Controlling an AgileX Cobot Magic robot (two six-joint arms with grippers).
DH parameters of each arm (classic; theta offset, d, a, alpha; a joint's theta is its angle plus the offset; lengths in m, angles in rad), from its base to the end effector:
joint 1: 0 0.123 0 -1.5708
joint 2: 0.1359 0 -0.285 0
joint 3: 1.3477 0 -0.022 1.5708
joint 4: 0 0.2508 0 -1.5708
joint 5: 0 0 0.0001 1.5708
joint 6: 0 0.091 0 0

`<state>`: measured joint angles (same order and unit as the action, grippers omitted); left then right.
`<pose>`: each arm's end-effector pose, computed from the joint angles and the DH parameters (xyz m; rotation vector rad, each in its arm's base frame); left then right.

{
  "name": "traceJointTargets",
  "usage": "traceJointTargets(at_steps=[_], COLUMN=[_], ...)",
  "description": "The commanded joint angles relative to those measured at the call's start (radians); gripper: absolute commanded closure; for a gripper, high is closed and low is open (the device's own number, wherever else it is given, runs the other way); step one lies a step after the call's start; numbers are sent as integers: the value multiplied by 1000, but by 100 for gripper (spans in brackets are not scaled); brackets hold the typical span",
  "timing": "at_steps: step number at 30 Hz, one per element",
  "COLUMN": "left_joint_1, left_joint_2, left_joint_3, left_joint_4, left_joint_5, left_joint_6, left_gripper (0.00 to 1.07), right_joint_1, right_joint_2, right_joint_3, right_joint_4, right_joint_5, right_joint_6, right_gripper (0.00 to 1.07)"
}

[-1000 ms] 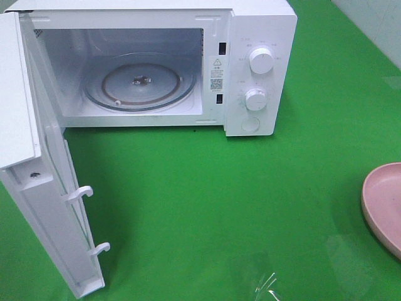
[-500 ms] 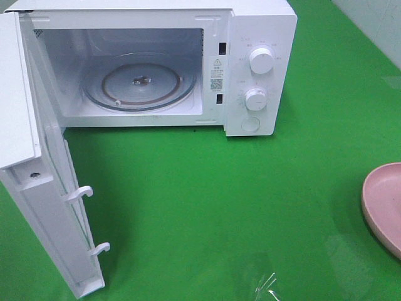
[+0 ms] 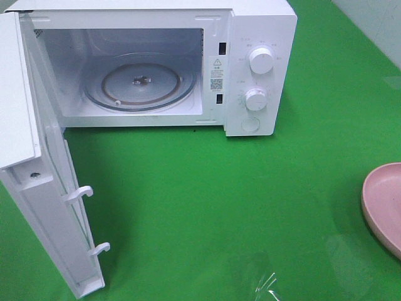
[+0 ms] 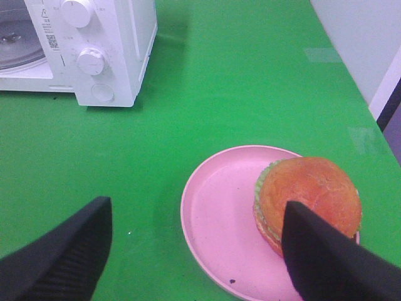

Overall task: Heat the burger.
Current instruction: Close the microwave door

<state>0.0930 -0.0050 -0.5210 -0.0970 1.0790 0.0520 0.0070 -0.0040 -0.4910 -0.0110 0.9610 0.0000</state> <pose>-0.0083 -0.0086 0.2819 -0.0346 2.0326 -0.0246 -0.0006 -0.0008 0.2830 -0.0070 1.9496 -0.0083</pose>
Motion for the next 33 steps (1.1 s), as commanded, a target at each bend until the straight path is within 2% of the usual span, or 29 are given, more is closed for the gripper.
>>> traceJointTargets(at_steps=[1,18,22,23,24,25,26,27,28,29,30,31,32,33], left_joint_1=[2,2,2,2,2,2,2,2,2,2,2,2,2,2], left_joint_2=[-6,-6,14,37,37,69,69,103,122,122,162,162,205,205], left_joint_3=[3,0,-21,-25,-25,-25,-25,-24,-21,-21,-6,-6,15,15], left_joint_4=[-2,-5,11,28,28,31,31,31,33,33,53,53,74,74], left_joint_5=[-9,-15,-48,-83,-83,-129,-129,-186,-212,-212,-292,-292,-368,-368], left_joint_6=[-6,-15,-30,-30,-30,-32,-32,-32,-32,-32,-32,-32,-32,-32], left_gripper=[9,9,13,18,18,27,27,38,43,43,58,58,73,73], right_joint_1=[-6,-6,-6,-6,-6,-6,-6,-6,-6,-6,-6,-6,-6,-6], right_joint_2=[-27,-27,-27,-27,-27,-27,-27,-27,-27,-27,-27,-27,-27,-27], right_joint_3=[1,1,1,1,1,1,1,1,1,1,1,1,1,1], right_joint_4=[-1,-1,-1,-1,-1,-1,-1,-1,-1,-1,-1,-1,-1,-1], right_joint_5=[-2,-2,-2,-2,-2,-2,-2,-2,-2,-2,-2,-2,-2,-2], right_joint_6=[-9,-9,-9,-9,-9,-9,-9,-9,-9,-9,-9,-9,-9,-9], right_gripper=[32,32,32,32,32,32,32,32,32,32,32,32,32,32])
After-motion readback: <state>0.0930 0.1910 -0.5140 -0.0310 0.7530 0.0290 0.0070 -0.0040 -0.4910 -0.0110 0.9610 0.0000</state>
